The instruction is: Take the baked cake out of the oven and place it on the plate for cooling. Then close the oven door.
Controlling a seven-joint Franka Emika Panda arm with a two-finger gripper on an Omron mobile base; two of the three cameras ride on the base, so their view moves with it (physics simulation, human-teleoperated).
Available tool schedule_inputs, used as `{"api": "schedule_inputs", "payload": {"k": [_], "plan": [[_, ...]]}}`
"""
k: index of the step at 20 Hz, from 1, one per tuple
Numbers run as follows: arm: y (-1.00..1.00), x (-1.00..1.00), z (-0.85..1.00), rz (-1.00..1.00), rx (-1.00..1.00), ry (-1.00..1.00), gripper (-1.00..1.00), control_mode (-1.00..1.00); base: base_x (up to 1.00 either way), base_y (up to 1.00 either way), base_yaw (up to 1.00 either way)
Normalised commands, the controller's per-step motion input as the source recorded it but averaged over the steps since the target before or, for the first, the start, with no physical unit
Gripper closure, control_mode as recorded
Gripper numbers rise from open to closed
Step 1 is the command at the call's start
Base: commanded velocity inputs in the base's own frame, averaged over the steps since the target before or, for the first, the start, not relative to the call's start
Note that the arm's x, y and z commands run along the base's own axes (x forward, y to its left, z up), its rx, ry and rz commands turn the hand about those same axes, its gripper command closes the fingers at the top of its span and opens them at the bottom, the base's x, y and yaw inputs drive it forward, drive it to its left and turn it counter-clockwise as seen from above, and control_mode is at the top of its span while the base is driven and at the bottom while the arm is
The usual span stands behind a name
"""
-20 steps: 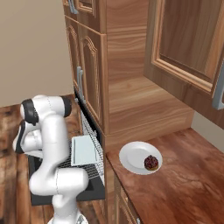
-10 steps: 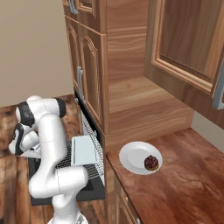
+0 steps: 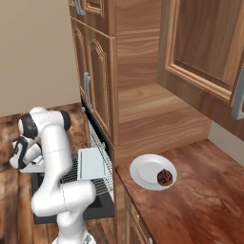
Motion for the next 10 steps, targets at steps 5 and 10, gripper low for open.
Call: {"api": "schedule_inputs", "payload": {"k": [5,10], "plan": [[0.0,0.21,-0.25,0.0,-0.08,0.0,-1.0,-1.0,0.0,0.0,0.0],[0.0,0.21,-0.28,0.01,-0.03,0.0,-1.0,-1.0,0.0,0.0,0.0]]}}
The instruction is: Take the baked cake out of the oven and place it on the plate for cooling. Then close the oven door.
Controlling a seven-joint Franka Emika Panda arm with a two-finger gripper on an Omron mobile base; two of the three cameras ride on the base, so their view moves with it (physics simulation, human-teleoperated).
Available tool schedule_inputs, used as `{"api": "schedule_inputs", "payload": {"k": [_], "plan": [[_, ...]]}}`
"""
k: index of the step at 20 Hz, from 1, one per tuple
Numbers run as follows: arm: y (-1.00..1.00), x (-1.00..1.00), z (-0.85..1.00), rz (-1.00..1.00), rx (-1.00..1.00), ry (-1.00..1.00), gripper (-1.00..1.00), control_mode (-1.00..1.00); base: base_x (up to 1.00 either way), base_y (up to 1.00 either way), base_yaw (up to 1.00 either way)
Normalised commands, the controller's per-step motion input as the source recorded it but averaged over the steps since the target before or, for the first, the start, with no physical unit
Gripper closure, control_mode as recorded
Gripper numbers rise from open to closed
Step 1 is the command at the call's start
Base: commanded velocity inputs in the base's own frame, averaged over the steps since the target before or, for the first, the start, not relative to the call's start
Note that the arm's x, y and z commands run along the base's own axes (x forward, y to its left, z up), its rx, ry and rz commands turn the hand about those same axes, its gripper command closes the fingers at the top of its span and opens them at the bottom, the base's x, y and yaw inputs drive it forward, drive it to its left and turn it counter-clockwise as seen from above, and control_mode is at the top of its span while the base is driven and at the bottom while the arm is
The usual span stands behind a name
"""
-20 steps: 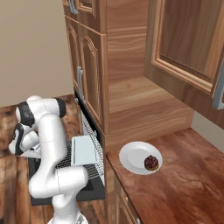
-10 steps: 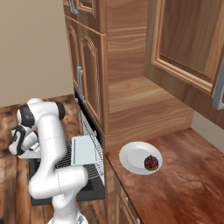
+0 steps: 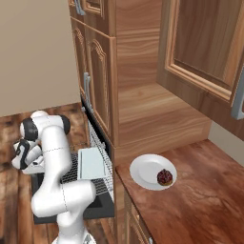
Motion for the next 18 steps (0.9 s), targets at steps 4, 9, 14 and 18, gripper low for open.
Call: {"api": "schedule_inputs", "payload": {"k": [4,9,14,18], "plan": [[-0.03,0.16,-0.3,0.1,0.0,0.0,-1.0,-1.0,0.0,0.0,0.0],[-0.11,0.23,-0.32,0.19,0.02,0.0,-1.0,-1.0,0.0,0.0,0.0],[-0.1,0.33,-0.37,0.23,0.06,0.0,-1.0,-1.0,0.0,0.0,0.0],[-0.05,0.27,-0.4,0.24,0.08,0.0,-1.0,-1.0,0.0,0.0,0.0]]}}
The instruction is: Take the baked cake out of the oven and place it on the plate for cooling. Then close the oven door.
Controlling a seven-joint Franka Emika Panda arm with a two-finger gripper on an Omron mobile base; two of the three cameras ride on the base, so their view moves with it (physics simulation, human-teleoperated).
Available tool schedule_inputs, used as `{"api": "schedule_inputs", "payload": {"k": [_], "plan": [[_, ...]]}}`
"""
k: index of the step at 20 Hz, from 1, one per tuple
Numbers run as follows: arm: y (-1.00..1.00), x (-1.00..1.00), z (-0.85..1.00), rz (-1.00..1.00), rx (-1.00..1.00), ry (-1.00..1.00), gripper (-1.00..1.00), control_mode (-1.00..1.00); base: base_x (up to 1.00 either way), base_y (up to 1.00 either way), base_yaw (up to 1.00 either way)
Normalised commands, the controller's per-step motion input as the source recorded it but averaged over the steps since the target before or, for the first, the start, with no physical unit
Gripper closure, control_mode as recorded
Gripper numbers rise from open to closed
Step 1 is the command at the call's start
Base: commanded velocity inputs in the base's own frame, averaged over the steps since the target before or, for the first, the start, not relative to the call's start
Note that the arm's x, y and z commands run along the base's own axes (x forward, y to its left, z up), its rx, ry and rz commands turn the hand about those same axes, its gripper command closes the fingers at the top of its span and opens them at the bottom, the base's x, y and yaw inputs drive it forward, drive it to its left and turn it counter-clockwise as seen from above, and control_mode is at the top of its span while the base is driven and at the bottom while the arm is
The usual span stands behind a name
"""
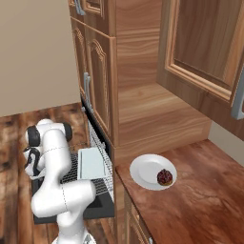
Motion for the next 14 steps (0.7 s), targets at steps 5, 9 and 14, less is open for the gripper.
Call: {"api": "schedule_inputs", "payload": {"k": [5,9,14], "plan": [[0.0,0.24,-0.44,0.22,0.09,0.0,-1.0,-1.0,0.0,0.0,0.0],[0.0,0.29,-0.48,0.21,0.08,0.0,-1.0,-1.0,0.0,0.0,0.0],[0.0,0.38,-0.46,0.18,0.07,0.0,-1.0,-1.0,0.0,0.0,0.0]]}}
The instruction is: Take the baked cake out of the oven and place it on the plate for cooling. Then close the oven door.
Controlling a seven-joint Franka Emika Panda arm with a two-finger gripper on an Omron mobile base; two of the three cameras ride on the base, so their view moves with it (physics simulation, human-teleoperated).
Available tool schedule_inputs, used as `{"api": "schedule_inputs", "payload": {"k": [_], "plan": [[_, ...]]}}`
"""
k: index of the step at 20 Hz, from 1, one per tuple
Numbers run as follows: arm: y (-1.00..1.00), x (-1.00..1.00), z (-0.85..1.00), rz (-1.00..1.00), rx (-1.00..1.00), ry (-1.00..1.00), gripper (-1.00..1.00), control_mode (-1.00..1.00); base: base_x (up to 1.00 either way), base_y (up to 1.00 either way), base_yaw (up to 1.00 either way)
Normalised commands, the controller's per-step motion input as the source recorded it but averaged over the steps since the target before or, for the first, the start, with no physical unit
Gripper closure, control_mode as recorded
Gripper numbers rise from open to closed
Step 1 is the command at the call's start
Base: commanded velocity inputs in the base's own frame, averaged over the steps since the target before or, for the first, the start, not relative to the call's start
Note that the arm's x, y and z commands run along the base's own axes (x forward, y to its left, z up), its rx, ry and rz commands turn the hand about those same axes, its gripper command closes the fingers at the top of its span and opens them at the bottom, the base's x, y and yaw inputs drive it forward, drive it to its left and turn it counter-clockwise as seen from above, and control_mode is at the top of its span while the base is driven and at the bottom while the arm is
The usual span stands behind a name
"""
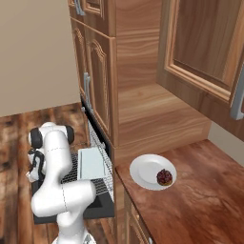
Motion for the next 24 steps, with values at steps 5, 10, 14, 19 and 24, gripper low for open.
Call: {"api": "schedule_inputs", "payload": {"k": [5,10,14,19,24], "plan": [[-0.01,0.31,-0.4,0.14,0.04,0.0,-1.0,-1.0,0.0,0.0,0.0],[-0.22,0.21,-0.27,0.1,0.04,0.0,-1.0,-1.0,0.0,0.0,0.0],[-0.27,0.22,-0.24,0.07,0.01,0.0,-1.0,-1.0,0.0,0.0,0.0],[-0.31,0.24,-0.27,0.05,0.0,0.0,-1.0,-1.0,0.0,0.0,0.0],[-0.37,0.25,-0.22,0.01,0.0,0.0,-1.0,-1.0,0.0,0.0,0.0]]}}
